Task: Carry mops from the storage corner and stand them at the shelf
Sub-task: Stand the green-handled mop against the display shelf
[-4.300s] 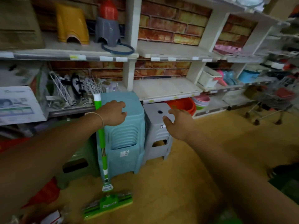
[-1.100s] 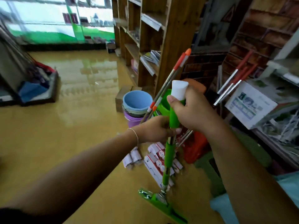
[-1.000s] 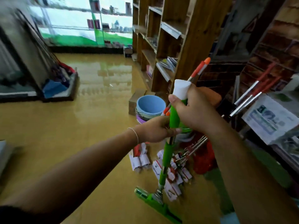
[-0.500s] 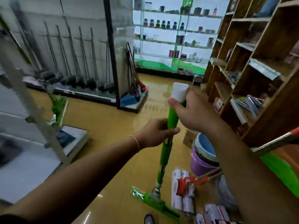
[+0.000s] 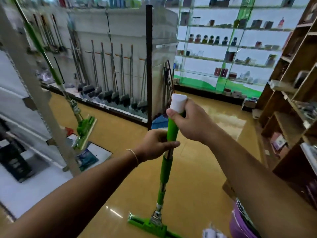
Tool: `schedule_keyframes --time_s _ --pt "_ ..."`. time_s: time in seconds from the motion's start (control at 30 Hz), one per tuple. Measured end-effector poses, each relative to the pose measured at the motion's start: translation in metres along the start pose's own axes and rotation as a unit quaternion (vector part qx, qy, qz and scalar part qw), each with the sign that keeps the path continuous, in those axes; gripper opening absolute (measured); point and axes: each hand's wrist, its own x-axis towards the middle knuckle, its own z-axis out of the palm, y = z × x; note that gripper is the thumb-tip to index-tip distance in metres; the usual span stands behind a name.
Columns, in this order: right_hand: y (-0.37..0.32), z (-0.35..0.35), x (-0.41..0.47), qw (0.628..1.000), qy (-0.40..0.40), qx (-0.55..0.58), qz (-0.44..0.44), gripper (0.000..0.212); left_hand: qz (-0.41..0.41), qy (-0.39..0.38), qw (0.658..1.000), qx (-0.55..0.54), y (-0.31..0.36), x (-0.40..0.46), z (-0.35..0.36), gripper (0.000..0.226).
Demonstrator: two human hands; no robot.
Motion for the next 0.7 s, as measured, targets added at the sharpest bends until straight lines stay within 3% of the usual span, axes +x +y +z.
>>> schedule_keyframes --time_s 0.37,0.7 --pt "0.028 0.052 0.131 0.997 0.004 0.063 -0.037 0.037 -0.014 0.071 0.997 -0.01 -0.049 0.094 -0.057 0.01" --pt "0.038 0.114 0.251 0.996 -0.005 0.084 -0.022 0.019 -0.005 0.058 0.998 -0.01 -0.118 0.189 -0.138 0.011"
